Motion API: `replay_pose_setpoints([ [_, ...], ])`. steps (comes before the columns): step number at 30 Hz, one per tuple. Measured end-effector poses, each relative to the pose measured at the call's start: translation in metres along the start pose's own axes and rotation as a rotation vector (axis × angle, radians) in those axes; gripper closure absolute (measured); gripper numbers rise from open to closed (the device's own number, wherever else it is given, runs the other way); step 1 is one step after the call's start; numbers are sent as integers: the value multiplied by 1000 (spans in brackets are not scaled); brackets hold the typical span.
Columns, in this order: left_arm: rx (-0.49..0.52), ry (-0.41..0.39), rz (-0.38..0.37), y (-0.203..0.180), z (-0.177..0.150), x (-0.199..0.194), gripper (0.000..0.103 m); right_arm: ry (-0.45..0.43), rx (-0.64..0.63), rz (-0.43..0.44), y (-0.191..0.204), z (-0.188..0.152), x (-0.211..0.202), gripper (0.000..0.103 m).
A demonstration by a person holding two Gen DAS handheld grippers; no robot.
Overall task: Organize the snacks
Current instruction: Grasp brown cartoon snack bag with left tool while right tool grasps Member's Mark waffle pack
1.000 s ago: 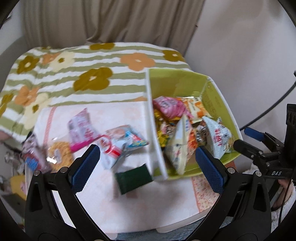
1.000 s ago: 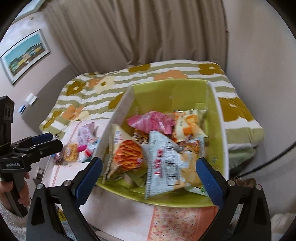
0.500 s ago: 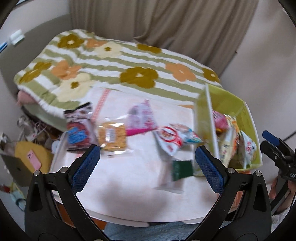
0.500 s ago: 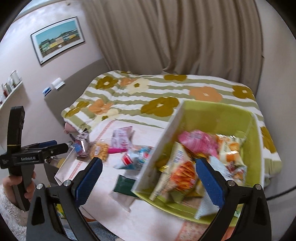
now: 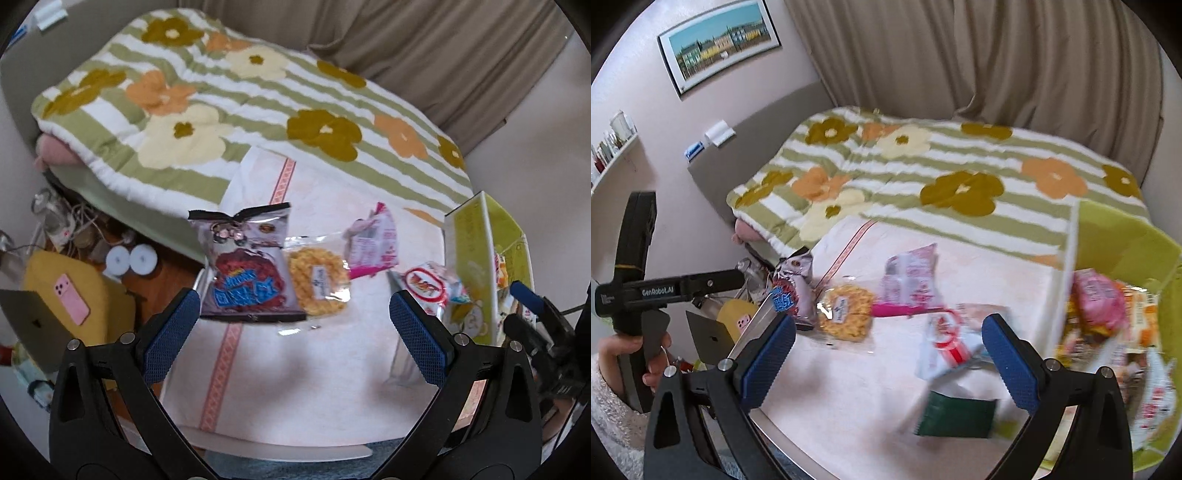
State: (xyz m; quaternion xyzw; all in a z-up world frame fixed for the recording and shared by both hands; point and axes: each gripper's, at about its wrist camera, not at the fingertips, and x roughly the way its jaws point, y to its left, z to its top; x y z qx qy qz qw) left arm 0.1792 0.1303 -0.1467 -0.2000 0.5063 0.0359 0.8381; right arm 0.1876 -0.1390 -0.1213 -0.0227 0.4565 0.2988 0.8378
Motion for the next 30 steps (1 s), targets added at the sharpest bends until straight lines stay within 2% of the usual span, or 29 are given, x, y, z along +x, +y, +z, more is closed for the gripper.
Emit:
replay_pose_setpoints([
  [3,20,58,-21,11,11,25,1,38,11,-37,14,0,26,2],
  [8,42,164,-54,23,21,67,2,110,91,-36,24,-2,66,2],
  [14,66,250,-82,37,30,103,7,164,146,-76,29,-5,102,2],
  [16,81,270,-91,38,31,113,12,178,162,-92,29,-7,114,2],
  [20,112,290,-85,38,35,127,13,205,188,-104,27,-12,129,2],
  [21,117,293,-81,38,35,129,15,215,190,-106,26,-12,132,2],
  [23,125,311,-61,38,35,136,26,234,185,-110,27,-14,138,2],
  [26,121,326,-69,41,35,140,27,260,179,-106,26,-15,147,2],
  [30,139,312,-58,41,36,140,32,279,171,-98,25,-15,155,2],
])
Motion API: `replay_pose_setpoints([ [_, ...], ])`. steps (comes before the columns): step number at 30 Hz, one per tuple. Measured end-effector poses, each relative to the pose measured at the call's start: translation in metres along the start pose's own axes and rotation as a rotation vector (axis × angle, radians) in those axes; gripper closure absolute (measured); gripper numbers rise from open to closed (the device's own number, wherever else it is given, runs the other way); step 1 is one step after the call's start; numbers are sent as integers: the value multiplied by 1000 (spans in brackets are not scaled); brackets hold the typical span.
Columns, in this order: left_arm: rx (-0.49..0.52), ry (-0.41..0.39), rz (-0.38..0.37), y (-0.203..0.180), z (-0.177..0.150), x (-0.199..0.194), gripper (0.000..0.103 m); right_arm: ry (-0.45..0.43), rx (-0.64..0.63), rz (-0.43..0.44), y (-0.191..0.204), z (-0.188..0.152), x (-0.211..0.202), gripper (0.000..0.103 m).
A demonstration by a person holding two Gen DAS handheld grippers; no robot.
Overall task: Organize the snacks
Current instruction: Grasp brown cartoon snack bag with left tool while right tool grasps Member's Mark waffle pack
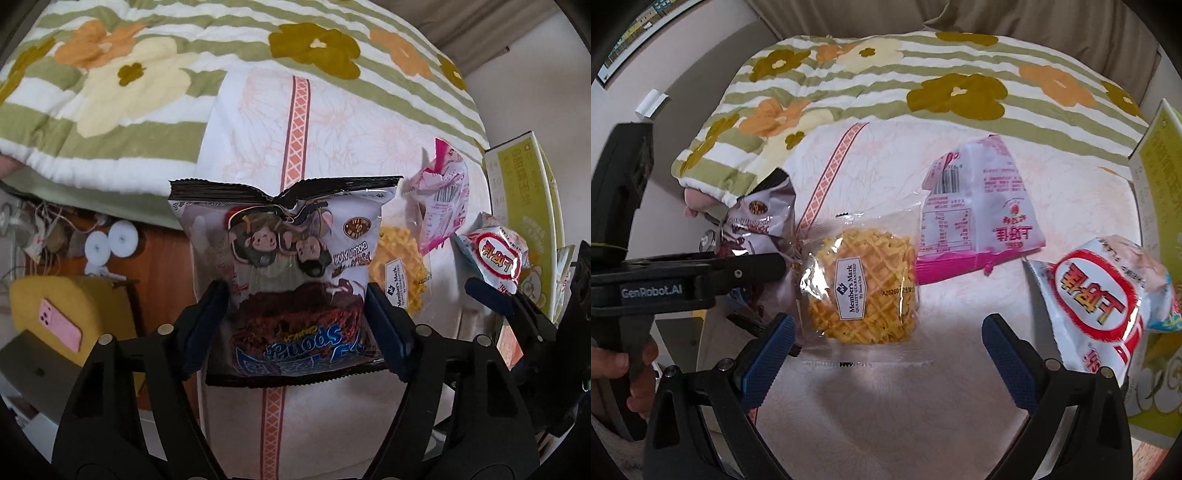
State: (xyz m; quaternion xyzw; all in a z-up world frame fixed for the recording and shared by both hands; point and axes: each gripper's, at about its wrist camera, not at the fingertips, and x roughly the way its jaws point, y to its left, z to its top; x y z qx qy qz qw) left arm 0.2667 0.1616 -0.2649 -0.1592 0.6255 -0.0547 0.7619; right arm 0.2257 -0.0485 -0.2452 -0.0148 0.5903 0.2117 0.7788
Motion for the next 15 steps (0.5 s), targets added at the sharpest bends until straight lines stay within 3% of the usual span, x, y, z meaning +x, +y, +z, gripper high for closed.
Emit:
replay_pose_setpoints([
  [6,-4,-28,-8,4,2,-8,43,18,-3,19,-1,2,9,2],
  [15,-19,-72,-19,7,5,-24,45,-9,-23,51,-1,2,3,2],
])
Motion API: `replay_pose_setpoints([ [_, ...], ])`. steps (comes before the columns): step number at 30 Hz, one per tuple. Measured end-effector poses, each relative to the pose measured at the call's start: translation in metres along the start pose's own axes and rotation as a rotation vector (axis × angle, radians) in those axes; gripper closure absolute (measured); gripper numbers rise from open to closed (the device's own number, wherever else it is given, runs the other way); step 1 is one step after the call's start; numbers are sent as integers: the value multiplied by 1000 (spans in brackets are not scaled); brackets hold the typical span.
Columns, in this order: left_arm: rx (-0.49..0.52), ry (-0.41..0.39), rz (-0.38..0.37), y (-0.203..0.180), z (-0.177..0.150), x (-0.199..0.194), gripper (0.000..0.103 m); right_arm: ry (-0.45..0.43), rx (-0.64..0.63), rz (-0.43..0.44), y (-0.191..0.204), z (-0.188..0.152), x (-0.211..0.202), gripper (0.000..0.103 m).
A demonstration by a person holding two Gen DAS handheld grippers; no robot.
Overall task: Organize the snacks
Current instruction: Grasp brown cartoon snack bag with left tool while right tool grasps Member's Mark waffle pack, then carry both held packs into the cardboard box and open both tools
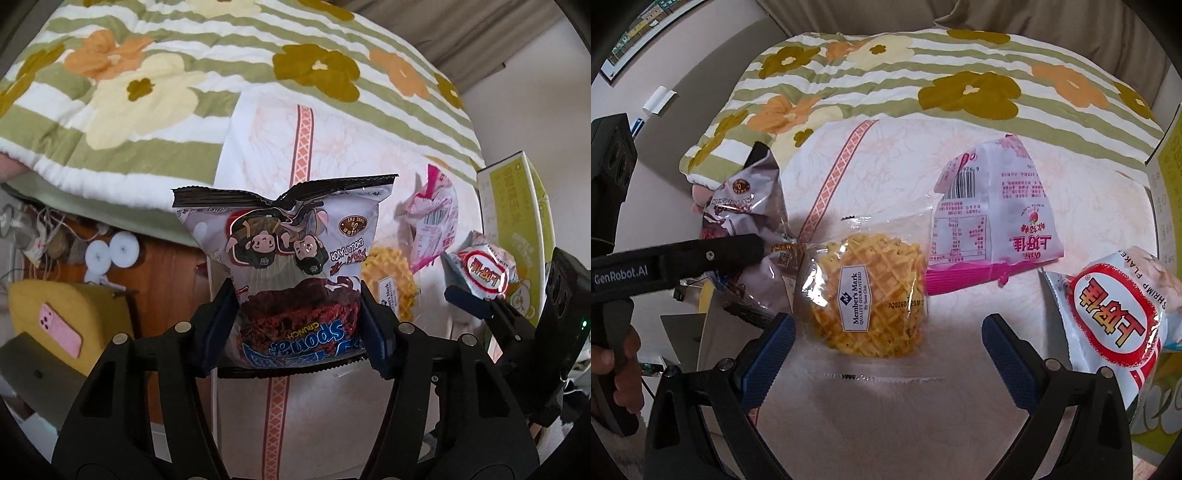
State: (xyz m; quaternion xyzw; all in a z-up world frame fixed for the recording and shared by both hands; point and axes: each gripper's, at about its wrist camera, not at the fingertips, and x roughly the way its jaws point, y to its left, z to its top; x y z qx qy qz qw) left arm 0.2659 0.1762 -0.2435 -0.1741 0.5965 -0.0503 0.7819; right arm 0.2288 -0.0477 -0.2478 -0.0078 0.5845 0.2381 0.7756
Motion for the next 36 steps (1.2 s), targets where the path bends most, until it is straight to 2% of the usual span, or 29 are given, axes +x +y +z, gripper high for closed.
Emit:
replay_pose_setpoints([
  [5,-18,-31,-18,1,5,-8,45,1,-15,8,-1,-7,-2,2],
  [12,-28,-54,-31,1,14,-12,45,2,6,13,14,-8,21,2],
  [20,-41,-64,-26,5,19,-16,45,-38,-64,-97,33,-6,48,3],
  [21,-42,-66,-25,6,20,-17,45,-46,-75,-108,34,-7,48,4],
  [23,-43,-70,-25,8,20,-18,45,-61,-94,-136,35,-8,46,20],
  [26,-44,-76,-27,10,20,-20,45,-69,-113,-139,34,-9,44,25],
  [36,-51,-132,-49,11,17,-50,45,-112,-127,-92,41,-11,16,29],
])
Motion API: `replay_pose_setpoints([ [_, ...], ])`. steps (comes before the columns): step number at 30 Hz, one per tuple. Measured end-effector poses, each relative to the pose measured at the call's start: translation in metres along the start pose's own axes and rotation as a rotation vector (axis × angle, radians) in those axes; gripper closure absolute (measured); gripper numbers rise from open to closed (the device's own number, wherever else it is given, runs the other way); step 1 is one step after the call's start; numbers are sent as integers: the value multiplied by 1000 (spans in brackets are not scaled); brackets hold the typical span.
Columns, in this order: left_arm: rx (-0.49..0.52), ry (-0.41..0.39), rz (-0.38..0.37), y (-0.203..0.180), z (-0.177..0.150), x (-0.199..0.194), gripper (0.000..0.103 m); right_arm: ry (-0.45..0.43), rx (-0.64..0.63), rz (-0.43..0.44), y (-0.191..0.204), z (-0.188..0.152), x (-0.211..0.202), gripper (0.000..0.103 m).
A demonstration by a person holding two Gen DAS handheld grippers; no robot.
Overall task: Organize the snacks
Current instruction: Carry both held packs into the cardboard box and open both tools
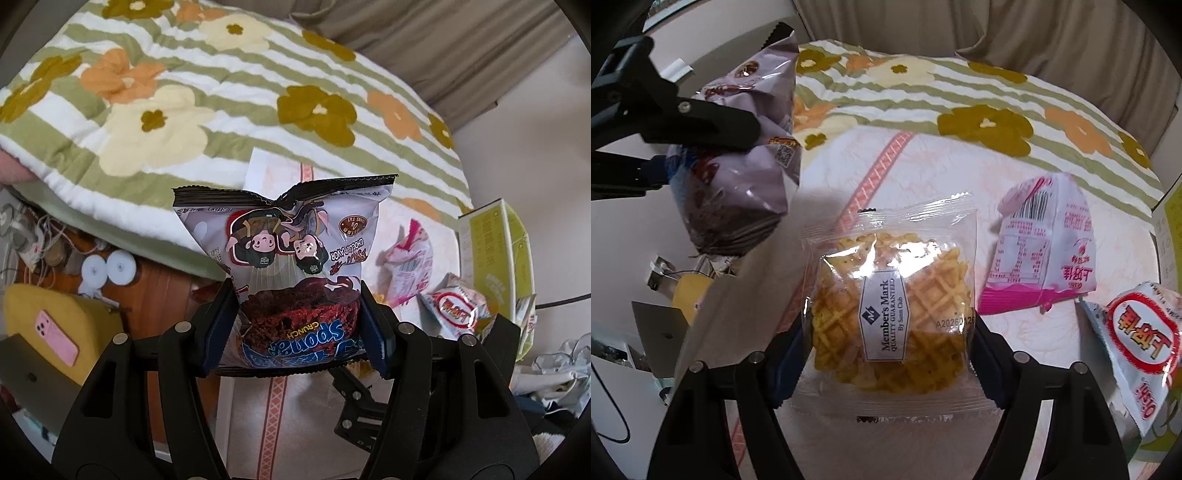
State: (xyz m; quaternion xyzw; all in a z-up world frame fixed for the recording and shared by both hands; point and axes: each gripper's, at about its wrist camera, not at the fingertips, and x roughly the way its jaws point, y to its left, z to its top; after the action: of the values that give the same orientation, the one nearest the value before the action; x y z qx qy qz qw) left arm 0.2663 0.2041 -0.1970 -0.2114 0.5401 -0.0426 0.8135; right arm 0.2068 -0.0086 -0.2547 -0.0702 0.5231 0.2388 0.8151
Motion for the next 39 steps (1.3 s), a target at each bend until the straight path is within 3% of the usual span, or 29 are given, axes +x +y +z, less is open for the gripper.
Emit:
replay_pose_setpoints([
  [9,44,-79,-96,-30,20,-41,45,-94,97,-33,-34,14,-61,29],
  [21,190,-163,-183,-157,42,-57,45,-265,242,-105,-152,31,-183,29],
  [32,263,-151,-222,-327,24,-3,45,-318,288,-125,-310,20,-253,29],
  [39,303,-57,-227,-418,10,63,45,-292,328,-105,-387,12,-259,29],
])
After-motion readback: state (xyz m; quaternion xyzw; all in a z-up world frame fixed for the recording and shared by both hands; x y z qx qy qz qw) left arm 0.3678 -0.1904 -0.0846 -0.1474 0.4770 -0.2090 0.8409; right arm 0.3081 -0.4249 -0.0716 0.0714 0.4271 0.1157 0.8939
